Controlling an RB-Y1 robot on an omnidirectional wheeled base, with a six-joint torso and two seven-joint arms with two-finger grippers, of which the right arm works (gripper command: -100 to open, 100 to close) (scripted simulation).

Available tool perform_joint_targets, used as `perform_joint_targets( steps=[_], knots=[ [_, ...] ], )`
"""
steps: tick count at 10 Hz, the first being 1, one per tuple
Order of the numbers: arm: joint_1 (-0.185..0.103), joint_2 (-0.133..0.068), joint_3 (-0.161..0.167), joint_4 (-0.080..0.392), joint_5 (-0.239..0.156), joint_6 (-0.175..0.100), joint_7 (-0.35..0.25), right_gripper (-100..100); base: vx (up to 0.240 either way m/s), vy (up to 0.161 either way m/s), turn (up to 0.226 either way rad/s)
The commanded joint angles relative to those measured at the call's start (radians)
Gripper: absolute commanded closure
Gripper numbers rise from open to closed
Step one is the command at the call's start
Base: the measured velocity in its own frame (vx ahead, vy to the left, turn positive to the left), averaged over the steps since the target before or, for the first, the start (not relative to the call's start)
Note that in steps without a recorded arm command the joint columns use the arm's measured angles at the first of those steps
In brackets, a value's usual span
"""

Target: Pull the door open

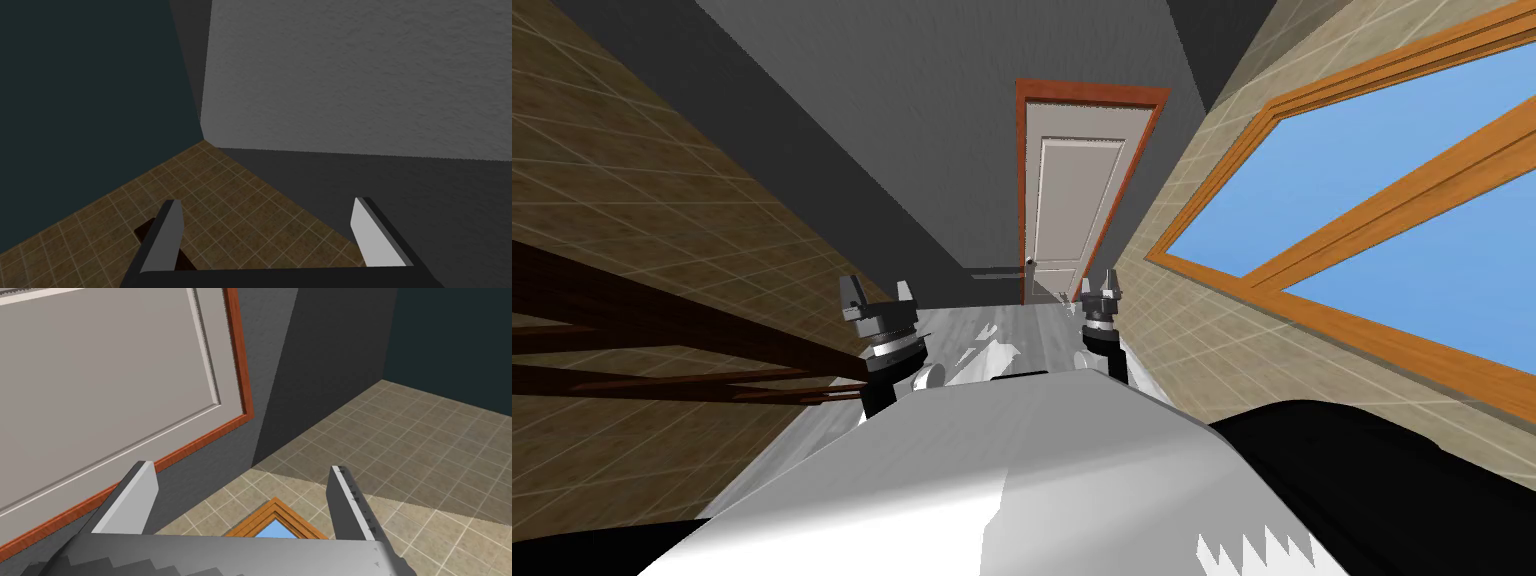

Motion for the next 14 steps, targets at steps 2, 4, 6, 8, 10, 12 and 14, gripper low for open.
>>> perform_joint_targets(
  steps=[2, 4, 6, 8, 10, 12, 14],
  knots=[
    [-0.011, -0.018, 0.003, 0.041, -0.029, -0.013, -0.032, -100, 0.070, 0.005, 0.086],
    [-0.023, -0.036, 0.007, 0.088, -0.061, -0.027, -0.068, -100, 0.105, 0.001, 0.095],
    [-0.031, -0.048, 0.010, 0.118, -0.082, -0.036, -0.091, -100, 0.096, -0.006, 0.077],
    [-0.044, -0.065, 0.014, 0.168, -0.117, -0.052, -0.130, -100, 0.095, -0.006, 0.106],
    [-0.055, -0.078, 0.017, 0.207, -0.144, -0.063, -0.160, -100, 0.092, 0.010, 0.089],
    [-0.065, -0.091, 0.020, 0.246, -0.172, -0.075, -0.190, -100, 0.079, -0.018, 0.081],
    [-0.077, -0.105, 0.024, 0.291, -0.203, -0.089, -0.225, -100, 0.094, -0.015, 0.100]
  ],
)
